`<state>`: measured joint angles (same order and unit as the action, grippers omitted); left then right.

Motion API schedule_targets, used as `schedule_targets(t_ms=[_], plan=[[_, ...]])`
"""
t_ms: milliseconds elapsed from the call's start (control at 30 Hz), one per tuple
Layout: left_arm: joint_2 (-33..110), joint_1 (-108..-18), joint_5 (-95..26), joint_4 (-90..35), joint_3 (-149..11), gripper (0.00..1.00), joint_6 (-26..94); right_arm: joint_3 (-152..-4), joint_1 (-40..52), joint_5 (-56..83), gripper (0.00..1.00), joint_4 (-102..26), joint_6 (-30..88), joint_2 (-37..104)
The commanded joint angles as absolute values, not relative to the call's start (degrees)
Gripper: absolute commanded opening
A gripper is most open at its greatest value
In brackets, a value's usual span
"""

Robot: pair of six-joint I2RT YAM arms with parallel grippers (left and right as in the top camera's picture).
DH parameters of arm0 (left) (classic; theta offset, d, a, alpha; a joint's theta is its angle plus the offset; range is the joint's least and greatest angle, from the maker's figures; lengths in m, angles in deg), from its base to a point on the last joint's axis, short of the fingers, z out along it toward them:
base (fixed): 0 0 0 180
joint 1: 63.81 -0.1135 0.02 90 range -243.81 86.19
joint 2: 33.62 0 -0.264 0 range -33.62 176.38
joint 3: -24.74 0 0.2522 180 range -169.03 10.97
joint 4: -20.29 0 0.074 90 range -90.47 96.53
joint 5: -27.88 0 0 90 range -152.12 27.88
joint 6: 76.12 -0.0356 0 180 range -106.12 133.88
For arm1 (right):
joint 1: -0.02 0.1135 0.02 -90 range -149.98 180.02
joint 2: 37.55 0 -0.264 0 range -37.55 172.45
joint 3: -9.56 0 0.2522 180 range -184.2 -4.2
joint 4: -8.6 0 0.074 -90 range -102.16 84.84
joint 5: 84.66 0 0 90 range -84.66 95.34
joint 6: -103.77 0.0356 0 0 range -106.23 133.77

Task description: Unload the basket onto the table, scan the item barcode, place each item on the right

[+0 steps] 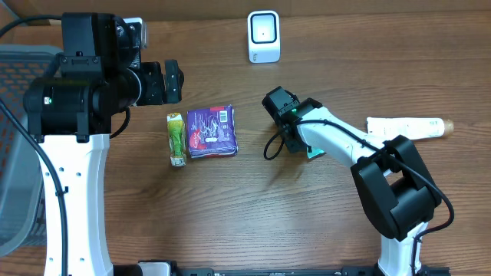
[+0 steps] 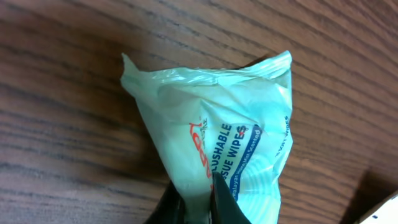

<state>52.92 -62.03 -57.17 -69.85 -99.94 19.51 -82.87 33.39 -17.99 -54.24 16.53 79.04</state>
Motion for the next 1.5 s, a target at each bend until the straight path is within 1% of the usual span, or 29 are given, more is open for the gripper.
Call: schedule_targets(t_ms=[0, 100, 233, 333, 400, 433, 467, 533, 633, 767, 867, 900, 967, 1067, 1400, 1433, 1467], plan=[[53.36, -61.90, -57.19, -69.85, -100.51, 0.99, 19.03, -84.73, 33.04, -12.09, 0.04, -58.35, 20.47, 81.53], [53.36, -61.90, -57.19, -69.85, -100.51, 1.00, 19.03, -90.59, 32.97, -5.36, 0.04, -64.12, 20.60, 79.59], [53.36, -61.90, -57.19, -69.85, -100.51, 1.00, 19.03, -97.10, 31.90, 11.73, 0.04, -66.88, 19.48, 75.22], [53.36, -61.90, -57.19, -69.85, -100.51, 1.00, 19.01, -97.54, 29.02, 33.04, 0.04, -63.40, 15.11, 71.90], [53.36, -61.90, -57.19, -69.85, -100.51, 1.00, 19.03, -97.43, 26.24, 46.20, 0.04, -62.39, 11.31, 71.76], [53.36, -61.90, -57.19, -69.85, -100.51, 1.00, 19.03, -96.01, 23.73, 55.25, 0.04, -60.91, 9.39, 72.31], [53.36, -61.90, -57.19, -69.85, -100.51, 1.00, 19.03, -94.43, 22.13, 60.56, 0.04, -59.40, 8.75, 72.79], [53.36, -61.90, -57.19, -69.85, -100.51, 1.00, 19.03, -90.06, 19.20, 67.58, 0.04, -55.25, 8.77, 73.82], [53.36, -61.90, -57.21, -69.85, -100.51, 1.00, 19.01, -84.10, 16.36, 73.13, 0.04, -48.43, 9.91, 74.82], [53.36, -61.90, -57.19, -69.85, -100.51, 1.00, 19.03, -77.30, 13.00, 75.10, 0.04, -40.06, 14.04, 76.33], [53.36, -61.90, -57.21, -69.85, -100.51, 0.99, 19.03, -74.98, 11.38, 74.70, 0.04, -37.37, 15.53, 77.58], [53.36, -61.90, -57.19, -69.85, -100.51, 1.00, 19.03, -74.68, 11.12, 73.33, 0.04, -37.32, 15.53, 78.02], [53.36, -61.90, -57.19, -69.85, -100.51, 0.99, 19.01, -74.65, 11.03, 65.61, 0.04, -38.24, 15.57, 78.32], [53.36, -61.90, -57.19, -69.85, -100.51, 1.00, 19.01, -74.65, 11.20, 58.94, 0.04, -38.46, 18.87, 78.32], [53.36, -61.90, -57.19, -69.85, -100.51, 1.00, 19.03, -74.65, 10.44, 51.10, 0.04, -39.64, 22.59, 78.32], [53.36, -61.90, -57.21, -69.85, -100.51, 1.00, 19.03, -74.65, 10.24, 49.87, 0.04, -40.21, 22.59, 78.32], [53.36, -61.90, -57.19, -69.85, -100.51, 1.00, 19.03, -74.65, 10.09, 48.50, 0.07, -40.78, 22.59, 78.32]])
